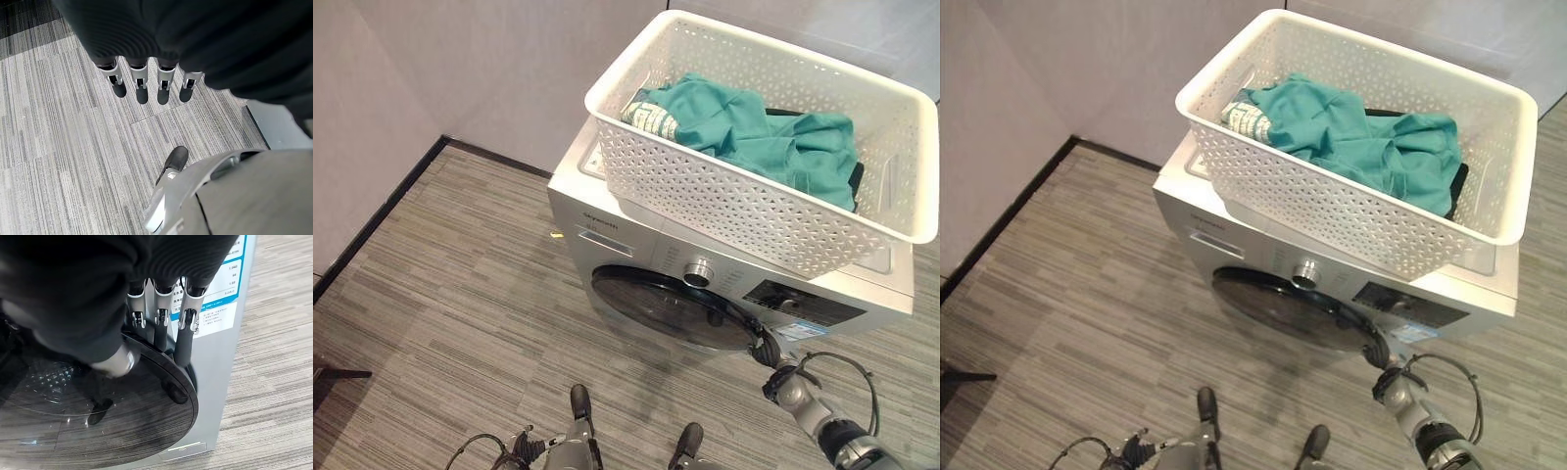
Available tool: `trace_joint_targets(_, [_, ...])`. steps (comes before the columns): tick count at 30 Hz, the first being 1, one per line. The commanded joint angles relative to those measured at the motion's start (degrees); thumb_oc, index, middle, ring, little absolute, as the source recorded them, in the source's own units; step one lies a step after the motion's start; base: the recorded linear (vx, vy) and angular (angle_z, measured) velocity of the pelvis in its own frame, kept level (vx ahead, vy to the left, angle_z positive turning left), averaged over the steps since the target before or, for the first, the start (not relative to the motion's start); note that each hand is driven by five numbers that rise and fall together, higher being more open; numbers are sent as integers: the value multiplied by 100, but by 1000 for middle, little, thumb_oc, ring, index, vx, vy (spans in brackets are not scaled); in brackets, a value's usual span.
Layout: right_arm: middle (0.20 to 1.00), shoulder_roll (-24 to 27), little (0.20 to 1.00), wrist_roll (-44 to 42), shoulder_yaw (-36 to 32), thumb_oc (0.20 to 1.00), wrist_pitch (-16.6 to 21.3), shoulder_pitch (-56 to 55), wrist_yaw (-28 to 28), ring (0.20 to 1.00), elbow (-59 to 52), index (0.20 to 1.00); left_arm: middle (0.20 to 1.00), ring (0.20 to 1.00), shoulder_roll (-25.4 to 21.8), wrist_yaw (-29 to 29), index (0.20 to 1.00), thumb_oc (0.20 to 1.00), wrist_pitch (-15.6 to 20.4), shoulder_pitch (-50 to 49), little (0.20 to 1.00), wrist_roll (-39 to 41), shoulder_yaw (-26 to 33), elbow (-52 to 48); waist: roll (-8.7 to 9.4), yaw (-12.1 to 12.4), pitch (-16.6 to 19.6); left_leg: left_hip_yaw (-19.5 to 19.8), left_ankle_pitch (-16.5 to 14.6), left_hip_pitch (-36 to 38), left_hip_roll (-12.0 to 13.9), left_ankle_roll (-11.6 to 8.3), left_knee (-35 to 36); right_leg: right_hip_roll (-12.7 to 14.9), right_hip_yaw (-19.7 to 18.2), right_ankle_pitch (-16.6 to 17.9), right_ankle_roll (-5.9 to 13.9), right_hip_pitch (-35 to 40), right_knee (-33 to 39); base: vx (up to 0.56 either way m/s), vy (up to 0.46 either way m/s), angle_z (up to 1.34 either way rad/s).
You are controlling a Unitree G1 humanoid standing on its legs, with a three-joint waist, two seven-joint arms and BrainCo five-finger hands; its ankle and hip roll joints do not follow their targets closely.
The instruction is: Grab the laundry basket,head to the washer,open it,put in the laundry and shut it.
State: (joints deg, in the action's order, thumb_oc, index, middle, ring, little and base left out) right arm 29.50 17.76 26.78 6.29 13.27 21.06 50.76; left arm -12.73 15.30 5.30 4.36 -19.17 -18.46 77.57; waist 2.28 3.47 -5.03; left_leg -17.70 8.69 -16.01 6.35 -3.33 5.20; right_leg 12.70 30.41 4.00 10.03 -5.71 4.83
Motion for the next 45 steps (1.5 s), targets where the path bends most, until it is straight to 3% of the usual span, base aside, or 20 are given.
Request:
trace_joint_targets(1, [200,-719,200,-82,163,200,511,1331,-96,200,-396,200,1000,1000,123,25,1000,1000,-10,-104,1000,-272,-356,335,441,595,-44,178,-458,304,72,-256,-20,543,-104,860,465,-42,17,0,0,0])
trace_joint_targets(20, [200,-1177,200,-636,382,200,445,1439,-579,200,537,200,1000,1000,116,-50,1000,1000,9,-52,1000,-86,-451,281,415,683,-139,289,-412,122,14,-250,-20,539,-47,829,446,-109,17,-9,10,3])
trace_joint_targets(28, [200,-1607,200,-1491,420,200,379,1366,-1299,200,1280,200,1000,1000,-38,-269,1000,1000,10,-102,1000,20,-341,295,529,884,-129,428,-430,198,-7,-222,-20,456,191,731,394,198,-30,18,-13,8])
trace_joint_targets(29, [200,-1802,200,-1743,509,200,281,1276,-1665,200,1567,200,1000,1000,-123,-401,1000,1000,1,-119,1000,17,-333,264,561,983,-133,486,-434,250,1,-224,-20,409,263,660,362,293,-83,28,-25,15])
trace_joint_targets(41, [200,-2320,200,-2181,881,200,135,612,-2307,200,1779,200,1000,1000,-352,-826,1000,1000,-4,-332,1000,-124,-451,21,629,1240,90,797,-364,484,31,-271,-20,242,628,178,207,769,-326,11,-18,29])
trace_joint_targets(44, [200,-2381,200,-2213,960,200,167,511,-2332,200,1659,200,1000,1000,-380,-828,1000,1000,-14,-383,1000,-145,-494,-104,563,1231,88,844,-356,622,38,-228,-20,196,498,-136,118,798,-677,31,15,9])
trace_joint_targets(45, [200,-2376,200,-2150,984,200,157,514,-2236,200,1662,200,1000,1000,-414,-770,1000,1000,-20,-344,1000,-44,-505,-165,508,1108,48,1002,-313,653,-2,-182,-20,-20,-40,-454,-28,716,-875,-75,14,41])
